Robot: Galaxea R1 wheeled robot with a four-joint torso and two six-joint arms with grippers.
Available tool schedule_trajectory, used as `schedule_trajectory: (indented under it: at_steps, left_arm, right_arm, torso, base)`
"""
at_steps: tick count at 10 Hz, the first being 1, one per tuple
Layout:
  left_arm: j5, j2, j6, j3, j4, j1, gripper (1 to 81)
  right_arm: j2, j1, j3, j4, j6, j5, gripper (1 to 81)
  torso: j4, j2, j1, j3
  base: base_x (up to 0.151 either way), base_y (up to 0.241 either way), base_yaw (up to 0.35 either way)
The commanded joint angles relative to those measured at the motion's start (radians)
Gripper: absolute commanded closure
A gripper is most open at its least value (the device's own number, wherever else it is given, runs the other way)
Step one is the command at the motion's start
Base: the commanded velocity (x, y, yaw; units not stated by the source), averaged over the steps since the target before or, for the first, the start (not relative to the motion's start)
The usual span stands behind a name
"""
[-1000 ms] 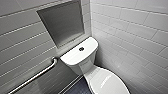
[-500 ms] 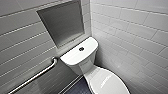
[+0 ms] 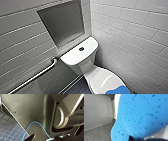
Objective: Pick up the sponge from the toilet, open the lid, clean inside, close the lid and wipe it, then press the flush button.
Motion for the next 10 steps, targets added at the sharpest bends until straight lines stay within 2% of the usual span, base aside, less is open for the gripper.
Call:
schedule_trajectory:
  at_steps: [1,3,5,7,10]
  left_arm:
    - [0.074,-0.011,0.006,0.003,0.006,0.014,1.0]
    - [0.074,-0.013,0.006,0.003,0.004,0.014,1.0]
    - [0.074,-0.013,0.006,0.003,0.006,0.014,1.0]
    - [0.074,-0.011,0.006,0.003,0.006,0.014,1.0]
    - [0.074,-0.010,0.006,0.003,0.006,0.014,1.0]
  right_arm:
    - [0.086,0.264,-0.177,0.003,-0.004,-0.384,81.1]
    - [0.190,0.377,-0.320,0.001,-0.002,-0.533,81.1]
    - [0.275,0.459,-0.457,-0.008,-0.002,-0.621,81.1]
    - [0.353,0.506,-0.572,-0.013,-0.002,-0.665,81.1]
    - [0.490,0.528,-0.696,-0.033,-0.002,-0.679,81.1]
  torso:
    - [0.000,0.000,0.000,0.000]
    - [0.000,0.000,0.000,0.000]
    - [0.000,0.000,0.000,0.000]
    - [0.000,0.000,0.000,0.000]
    - [0.000,0.000,0.000,0.000]
  base:
    - [0.000,0.000,0.000]
    - [0.000,0.000,0.000]
    - [0.000,0.000,0.000]
    - [0.000,0.000,0.000]
    - [0.000,0.000,0.000]
